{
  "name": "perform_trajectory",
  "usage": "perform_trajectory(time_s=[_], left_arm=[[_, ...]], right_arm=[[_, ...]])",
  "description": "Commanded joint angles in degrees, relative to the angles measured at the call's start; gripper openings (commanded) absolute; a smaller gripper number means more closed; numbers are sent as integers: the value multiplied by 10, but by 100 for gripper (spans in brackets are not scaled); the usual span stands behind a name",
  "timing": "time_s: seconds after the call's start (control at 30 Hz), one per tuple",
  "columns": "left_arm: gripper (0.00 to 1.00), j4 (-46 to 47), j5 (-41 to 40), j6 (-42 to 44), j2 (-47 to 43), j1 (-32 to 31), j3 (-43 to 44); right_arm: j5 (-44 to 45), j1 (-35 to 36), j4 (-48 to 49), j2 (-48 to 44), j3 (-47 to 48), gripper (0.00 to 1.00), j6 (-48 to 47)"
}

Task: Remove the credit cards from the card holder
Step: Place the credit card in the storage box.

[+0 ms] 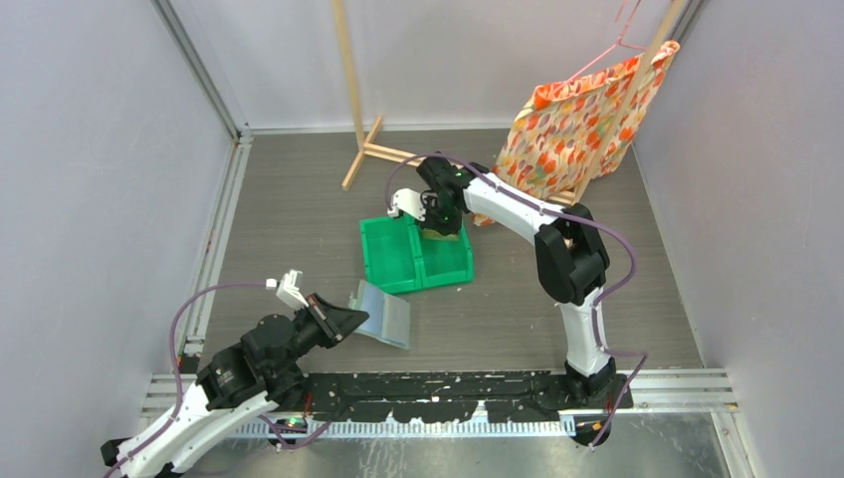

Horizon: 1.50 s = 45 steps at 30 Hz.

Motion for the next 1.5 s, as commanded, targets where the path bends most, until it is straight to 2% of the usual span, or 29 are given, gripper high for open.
perform_trajectory(time_s=[0.0, 0.4, 0.93, 1.17, 1.47], left_arm=[[1, 4, -26, 0, -5, 1, 26], [1, -76, -99, 42, -5, 1, 93], [1, -67, -86, 45, -5, 1, 79], [1, -57, -84, 43, -5, 1, 72], [1, -67, -79, 43, -5, 1, 80]], right_arm=[[-9, 0, -1, -5, 19, 1, -7], [-6, 53, -52, -56, -32, 1, 62], [-35, 135, -94, -90, -52, 1, 226], [-41, 138, -103, -92, -60, 1, 201], [-43, 85, -75, -72, -17, 1, 105]])
